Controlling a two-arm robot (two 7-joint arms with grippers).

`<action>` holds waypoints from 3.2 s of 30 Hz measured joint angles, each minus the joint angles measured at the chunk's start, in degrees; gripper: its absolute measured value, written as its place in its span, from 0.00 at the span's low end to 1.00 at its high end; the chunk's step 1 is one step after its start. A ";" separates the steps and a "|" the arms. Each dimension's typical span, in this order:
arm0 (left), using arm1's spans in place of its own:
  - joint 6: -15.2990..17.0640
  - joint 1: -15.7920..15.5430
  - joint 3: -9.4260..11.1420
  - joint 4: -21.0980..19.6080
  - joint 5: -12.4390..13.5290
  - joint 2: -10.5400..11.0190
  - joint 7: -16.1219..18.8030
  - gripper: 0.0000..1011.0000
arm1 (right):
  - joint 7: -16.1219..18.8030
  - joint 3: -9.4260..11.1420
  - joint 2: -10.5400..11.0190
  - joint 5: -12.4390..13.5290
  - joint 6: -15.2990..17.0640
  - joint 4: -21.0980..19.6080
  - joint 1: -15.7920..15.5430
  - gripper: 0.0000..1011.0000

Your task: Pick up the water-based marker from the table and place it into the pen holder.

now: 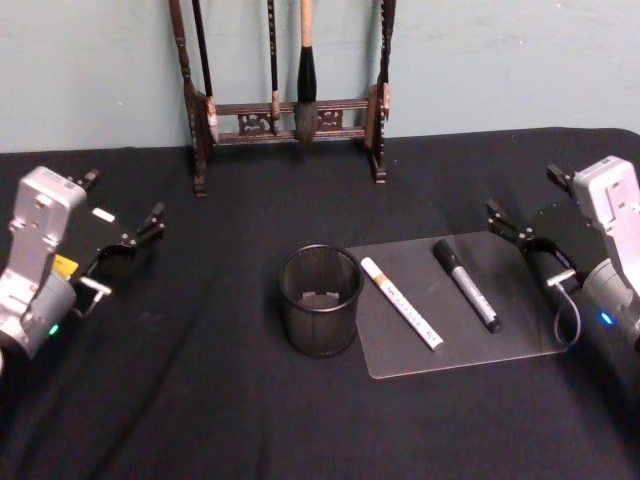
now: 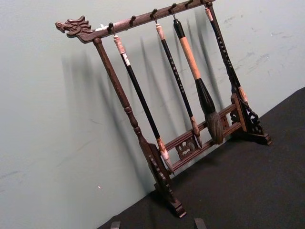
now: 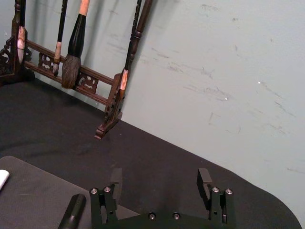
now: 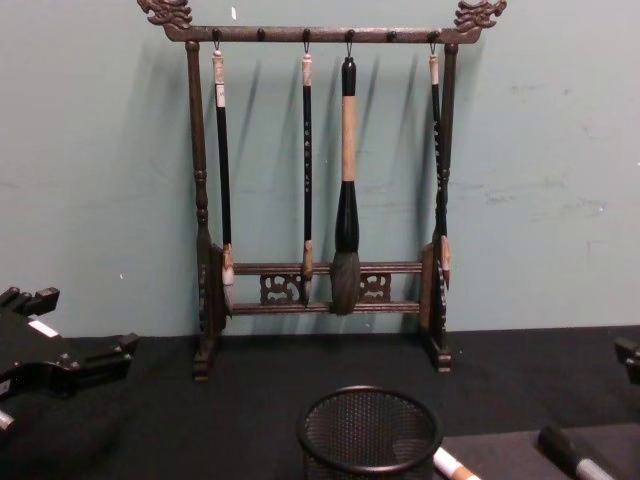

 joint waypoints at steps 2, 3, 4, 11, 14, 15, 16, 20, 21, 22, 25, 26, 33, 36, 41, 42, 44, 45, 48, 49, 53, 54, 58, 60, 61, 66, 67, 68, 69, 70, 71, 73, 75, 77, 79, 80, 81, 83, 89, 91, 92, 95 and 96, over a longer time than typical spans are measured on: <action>0.00 0.00 0.00 0.00 0.00 0.00 0.00 0.99 | 0.00 0.00 0.00 0.00 0.00 0.00 0.00 0.99; 0.00 0.00 0.00 0.00 0.00 0.00 0.00 0.99 | 0.00 0.00 0.00 0.00 0.00 0.00 0.00 0.99; 0.00 0.00 0.00 0.00 0.00 0.00 0.00 0.99 | 0.00 0.00 0.00 0.00 0.00 0.00 0.00 0.99; 0.00 0.00 0.00 0.00 0.00 0.00 0.00 0.99 | 0.00 0.00 0.00 0.00 0.00 0.00 0.00 0.99; 0.00 0.00 0.00 0.00 0.00 0.00 0.00 0.99 | 0.00 0.00 0.00 0.00 0.00 0.00 0.00 0.99; 0.00 0.00 0.00 0.00 0.00 0.00 0.00 0.99 | 0.00 0.00 0.00 0.00 0.00 0.00 0.00 0.99; 0.00 0.00 0.00 0.00 0.00 0.00 0.00 0.99 | 0.00 0.00 0.00 0.00 0.00 0.00 0.00 0.99; 0.00 0.00 0.00 0.00 0.00 0.00 0.00 0.99 | 0.00 0.00 0.00 0.00 0.00 0.00 0.00 0.99; 0.00 0.00 0.00 0.00 0.00 0.00 0.00 0.99 | 0.00 0.00 0.00 0.00 0.00 0.00 0.00 0.99; 0.00 0.00 0.00 0.00 0.00 0.00 0.00 0.99 | 0.00 0.00 0.00 0.00 0.00 0.00 0.00 0.99; 0.00 0.00 0.00 0.00 0.00 0.00 0.00 0.99 | 0.00 0.00 0.00 0.00 0.00 0.00 0.00 0.99; 0.00 0.00 0.00 0.00 0.00 0.00 0.00 0.99 | 0.00 0.00 0.00 0.00 0.00 0.00 0.00 0.99; 0.00 0.00 0.00 0.00 0.00 0.00 0.00 0.99 | 0.00 0.00 0.00 0.00 0.00 0.00 0.00 0.99; 0.00 0.00 0.00 0.00 -0.01 0.00 0.00 0.99 | 0.00 0.00 0.00 0.00 0.00 0.00 0.00 0.99; 0.00 0.00 0.00 0.00 0.00 0.00 0.00 0.99 | 0.00 0.00 0.00 0.00 0.00 0.00 0.00 0.99; 0.00 0.00 0.00 0.00 0.00 0.00 0.00 0.99 | 0.00 0.00 0.00 0.00 0.00 0.00 0.00 0.99; 0.00 0.00 0.00 0.00 -0.01 0.00 0.00 0.99 | 0.00 0.00 0.00 0.00 0.00 0.00 0.00 0.99; 0.00 0.00 0.00 0.00 0.00 0.00 0.00 0.99 | 0.00 0.00 0.00 0.00 0.00 0.00 0.00 0.99; 0.00 0.00 0.00 0.00 0.00 0.00 0.00 0.99 | 0.00 0.00 0.00 0.00 0.00 0.00 0.00 0.99; 0.00 0.00 0.00 0.00 0.00 0.00 0.00 0.99 | 0.00 0.00 0.00 0.00 0.00 0.00 0.00 0.99; 0.00 0.00 0.00 0.00 0.00 0.00 0.00 0.99 | 0.01 0.00 0.00 0.00 0.00 0.00 0.00 0.99; 0.00 0.00 0.00 0.00 0.00 0.00 0.00 0.99 | 0.00 0.00 0.00 0.00 0.00 0.00 0.00 0.99; 0.00 0.00 0.00 0.00 0.00 0.00 0.00 0.99 | 0.00 0.00 0.00 0.00 0.00 0.00 0.00 0.99; 0.00 0.00 0.00 0.00 0.00 0.00 0.00 0.99 | 0.00 0.00 0.00 0.00 0.00 0.00 0.00 0.99; 0.00 0.00 0.00 0.00 0.00 0.00 0.00 0.99 | 0.00 0.00 0.00 0.00 0.00 0.00 0.00 0.99; 0.00 0.00 0.00 0.00 0.00 0.00 0.00 0.99 | 0.00 0.00 0.00 0.00 0.00 0.00 0.00 0.99; 0.00 0.00 0.00 0.00 0.00 0.00 0.00 0.99 | 0.00 0.00 0.00 0.00 0.00 0.00 0.00 0.99; 0.00 0.00 0.00 0.00 0.00 0.00 0.00 0.99 | 0.00 0.00 0.00 0.00 0.00 0.00 0.00 0.99; 0.00 0.00 0.00 0.00 0.00 0.00 0.00 0.99 | 0.00 0.00 0.00 0.00 0.00 0.00 0.00 0.99; 0.00 0.00 0.00 0.00 0.00 0.00 0.00 0.99 | 0.00 0.00 0.00 0.00 0.00 0.00 0.00 0.99; 0.00 0.00 0.00 0.00 0.00 0.00 0.00 0.99 | 0.00 0.00 0.00 0.00 0.00 0.00 0.00 0.99; 0.00 0.00 0.00 0.00 0.00 0.00 0.00 0.99 | 0.00 0.00 0.00 0.00 0.00 0.00 0.00 0.99; 0.00 0.00 0.00 0.00 0.00 0.00 0.00 0.99 | 0.26 0.14 -0.07 -0.01 0.06 0.00 -0.04 0.99; 0.00 0.00 0.00 0.00 0.00 0.00 0.00 0.99 | 0.90 0.33 -0.20 0.18 0.43 -0.10 -0.10 0.99; 0.00 0.00 0.00 0.00 0.00 0.00 0.00 0.99 | 1.91 0.71 -0.42 0.82 1.10 -0.41 -0.16 0.99; 0.00 0.00 0.00 0.00 -0.01 0.00 0.00 0.99 | 2.30 0.84 -0.51 1.11 1.37 -0.51 -0.18 0.99; 0.00 0.00 0.00 0.00 -0.01 0.00 0.00 0.99 | 3.18 1.11 -0.70 1.70 1.97 -0.73 -0.22 0.99; 0.00 0.00 0.00 0.00 0.00 0.00 0.00 0.99 | 3.98 1.39 -0.92 2.42 2.67 -0.98 -0.25 0.99; 0.00 0.00 0.00 0.00 -0.01 0.00 0.00 0.99 | 6.85 2.24 -1.84 4.63 5.64 -1.55 -0.05 0.99; 0.00 0.00 0.00 0.00 0.00 0.00 0.00 0.99 | 7.71 2.45 -2.33 5.20 6.83 -1.55 0.17 0.99; 0.00 0.00 0.00 0.00 0.00 0.00 0.00 0.99 | 7.93 2.50 -2.49 5.35 7.21 -1.55 0.25 0.99; 0.00 0.00 0.00 0.00 0.00 0.00 0.00 0.99 | 8.81 2.67 -3.12 5.76 8.63 -1.49 0.60 0.99; 0.00 0.00 0.00 0.00 0.00 0.00 0.00 0.99 | 8.99 2.69 -3.23 5.78 8.85 -1.48 0.66 0.99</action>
